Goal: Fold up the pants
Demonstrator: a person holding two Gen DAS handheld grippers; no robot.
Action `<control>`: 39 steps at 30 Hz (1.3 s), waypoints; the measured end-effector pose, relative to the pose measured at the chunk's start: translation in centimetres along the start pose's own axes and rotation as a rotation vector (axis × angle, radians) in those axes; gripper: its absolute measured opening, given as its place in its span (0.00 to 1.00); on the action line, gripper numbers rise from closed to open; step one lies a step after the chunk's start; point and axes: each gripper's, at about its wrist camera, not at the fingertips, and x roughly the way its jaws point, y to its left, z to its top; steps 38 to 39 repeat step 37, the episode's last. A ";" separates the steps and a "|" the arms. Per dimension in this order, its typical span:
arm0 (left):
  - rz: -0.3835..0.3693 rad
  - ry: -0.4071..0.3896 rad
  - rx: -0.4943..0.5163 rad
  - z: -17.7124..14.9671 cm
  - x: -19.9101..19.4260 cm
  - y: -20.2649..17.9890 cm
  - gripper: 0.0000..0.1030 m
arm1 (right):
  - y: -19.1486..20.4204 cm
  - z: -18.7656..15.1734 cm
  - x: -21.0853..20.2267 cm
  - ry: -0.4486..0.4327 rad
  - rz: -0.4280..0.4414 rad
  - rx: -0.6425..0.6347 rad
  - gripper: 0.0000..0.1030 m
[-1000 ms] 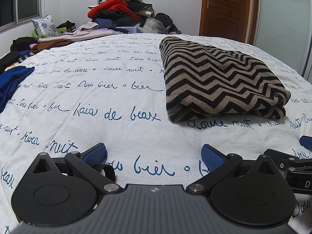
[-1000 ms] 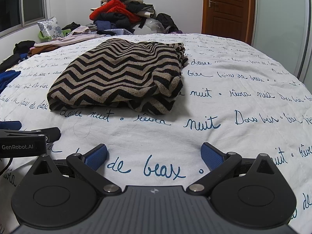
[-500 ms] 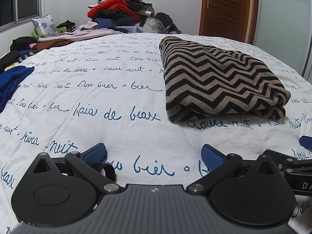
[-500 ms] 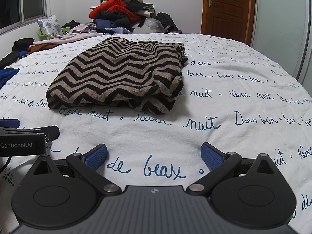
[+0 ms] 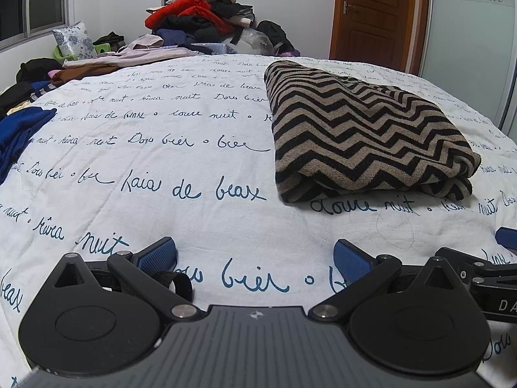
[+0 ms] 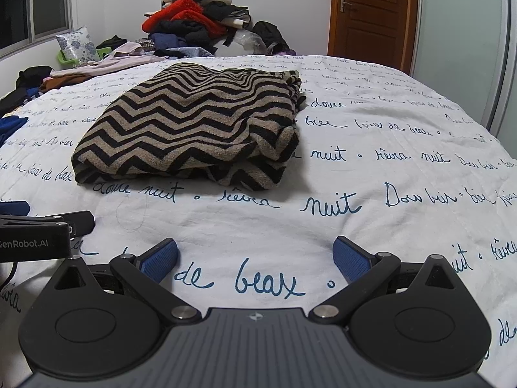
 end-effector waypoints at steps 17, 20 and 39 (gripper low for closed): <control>0.000 0.000 -0.001 0.0 0.0 0.0 1.00 | 0.0 0.0 0.0 0.000 -0.001 0.001 1.00; 0.001 0.000 -0.001 0.0 0.0 0.0 1.00 | 0.0 0.0 0.0 0.000 -0.001 0.001 1.00; -0.005 -0.003 -0.009 0.0 0.0 0.0 1.00 | 0.0 0.0 0.0 0.000 -0.001 0.000 1.00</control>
